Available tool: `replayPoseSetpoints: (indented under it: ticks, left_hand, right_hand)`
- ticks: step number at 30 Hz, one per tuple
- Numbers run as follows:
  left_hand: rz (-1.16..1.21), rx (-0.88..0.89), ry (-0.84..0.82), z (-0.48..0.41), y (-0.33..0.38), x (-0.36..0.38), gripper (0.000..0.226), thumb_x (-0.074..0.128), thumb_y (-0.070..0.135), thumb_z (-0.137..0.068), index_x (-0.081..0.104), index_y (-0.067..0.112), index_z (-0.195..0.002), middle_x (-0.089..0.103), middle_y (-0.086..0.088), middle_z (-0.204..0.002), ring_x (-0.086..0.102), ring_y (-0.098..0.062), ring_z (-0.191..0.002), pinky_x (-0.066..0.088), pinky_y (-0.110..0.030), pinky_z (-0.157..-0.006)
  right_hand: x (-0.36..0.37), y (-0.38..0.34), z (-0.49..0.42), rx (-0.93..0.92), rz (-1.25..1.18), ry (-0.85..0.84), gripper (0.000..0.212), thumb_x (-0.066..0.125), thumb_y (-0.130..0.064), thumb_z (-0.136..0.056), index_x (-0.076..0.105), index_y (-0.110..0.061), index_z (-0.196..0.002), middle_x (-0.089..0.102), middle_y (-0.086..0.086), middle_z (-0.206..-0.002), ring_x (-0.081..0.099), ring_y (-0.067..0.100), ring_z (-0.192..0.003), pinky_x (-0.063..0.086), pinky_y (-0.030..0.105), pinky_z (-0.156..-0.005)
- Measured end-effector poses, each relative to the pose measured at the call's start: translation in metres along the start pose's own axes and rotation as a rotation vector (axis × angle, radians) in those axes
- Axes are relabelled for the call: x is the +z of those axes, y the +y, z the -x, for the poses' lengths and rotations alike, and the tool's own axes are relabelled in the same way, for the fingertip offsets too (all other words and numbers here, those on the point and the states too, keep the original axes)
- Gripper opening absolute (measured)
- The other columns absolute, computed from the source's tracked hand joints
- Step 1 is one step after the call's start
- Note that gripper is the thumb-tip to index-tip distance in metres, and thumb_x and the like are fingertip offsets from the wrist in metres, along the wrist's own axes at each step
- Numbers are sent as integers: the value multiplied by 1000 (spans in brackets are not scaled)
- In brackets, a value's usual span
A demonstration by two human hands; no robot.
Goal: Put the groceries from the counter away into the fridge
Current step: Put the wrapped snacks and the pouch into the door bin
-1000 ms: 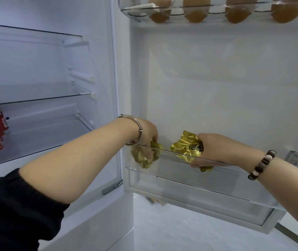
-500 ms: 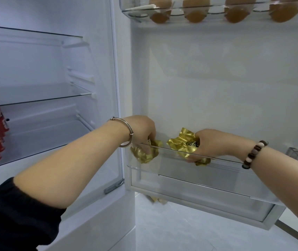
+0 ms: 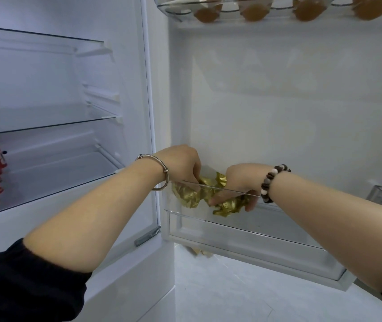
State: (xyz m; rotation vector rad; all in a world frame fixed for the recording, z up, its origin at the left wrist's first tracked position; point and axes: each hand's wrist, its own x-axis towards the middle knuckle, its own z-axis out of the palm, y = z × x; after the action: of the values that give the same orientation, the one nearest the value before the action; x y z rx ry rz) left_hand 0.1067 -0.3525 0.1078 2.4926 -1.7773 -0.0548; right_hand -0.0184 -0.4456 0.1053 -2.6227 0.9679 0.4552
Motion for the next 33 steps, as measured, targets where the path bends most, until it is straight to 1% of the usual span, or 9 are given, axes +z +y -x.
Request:
replayPoseSetpoints:
  ticks: [3, 6, 9, 12, 15, 19, 24, 29, 33]
  left_hand:
    - [6, 9, 0, 1, -1, -1, 19, 74, 34, -74, 74, 16, -82, 69, -1, -80, 61, -14, -71, 45, -19, -56]
    - [17, 21, 20, 3, -3, 1, 17, 74, 32, -73, 73, 16, -79, 69, -1, -79, 63, -16, -75, 48, -22, -60]
    - [30, 27, 47, 5, -4, 2, 16, 74, 31, -72, 73, 16, -78, 70, 0, -80, 63, -15, -77, 51, -25, -65]
    - [49, 38, 81, 7, -6, 3, 9, 74, 28, -73, 71, 19, -74, 69, 3, -80, 63, -13, -77, 53, -26, -68]
    - [64, 36, 110, 8, -7, 4, 4, 73, 25, -74, 71, 21, -74, 68, 5, -78, 62, -13, -76, 53, -28, -70]
    - [57, 23, 124, 8, -8, 6, 8, 69, 20, -76, 67, 22, -69, 67, 4, -77, 61, -14, -75, 52, -26, -66]
    - [43, 9, 133, 7, -6, 6, 14, 66, 22, -80, 64, 23, -66, 64, 4, -73, 60, -16, -75, 49, -25, -64]
    - [43, 15, 148, 8, -4, 5, 15, 64, 20, -81, 62, 22, -66, 64, 0, -78, 60, -19, -77, 43, -22, -59]
    - [79, 28, 180, 8, -4, 6, 15, 63, 20, -82, 62, 22, -67, 64, 1, -79, 61, -19, -80, 46, -24, -64]
  right_hand:
    - [-4, 0, 0, 0, -112, -47, 58, 70, -49, -78, 50, -1, -105, 52, 9, -108, 69, 34, -89, 57, 39, -81]
    - [-8, 9, -1, 6, -268, -115, 38, 72, -25, -81, 56, 4, -100, 63, 19, -103, 69, 36, -87, 58, 41, -76]
    - [-8, 19, -3, -3, -499, -220, 13, 64, 4, -83, 59, 10, -93, 69, 19, -76, 70, 28, -65, 60, 34, -60]
    - [-2, 16, -4, -11, -618, -207, 4, 53, 14, -86, 57, 14, -87, 66, 21, -65, 67, 28, -51, 58, 29, -52]
    - [1, 10, -7, 0, -569, -120, 9, 55, 13, -85, 57, 16, -94, 65, 26, -77, 68, 29, -54, 59, 32, -55]
    - [-2, 7, -3, -18, -233, 44, 32, 74, -14, -79, 64, 10, -99, 71, 20, -90, 71, 29, -79, 59, 41, -71]
    - [-1, -3, 8, -131, -77, 238, 49, 81, -26, -72, 57, -4, -108, 67, 10, -95, 66, 20, -70, 58, 29, -59]
    - [4, -5, 4, -150, -187, 166, 37, 81, -13, -71, 64, -2, -101, 71, 18, -91, 71, 27, -74, 60, 36, -66]
    - [2, -2, 6, -131, -210, 146, 35, 80, -16, -73, 64, -5, -103, 71, 15, -91, 69, 22, -73, 59, 29, -61]
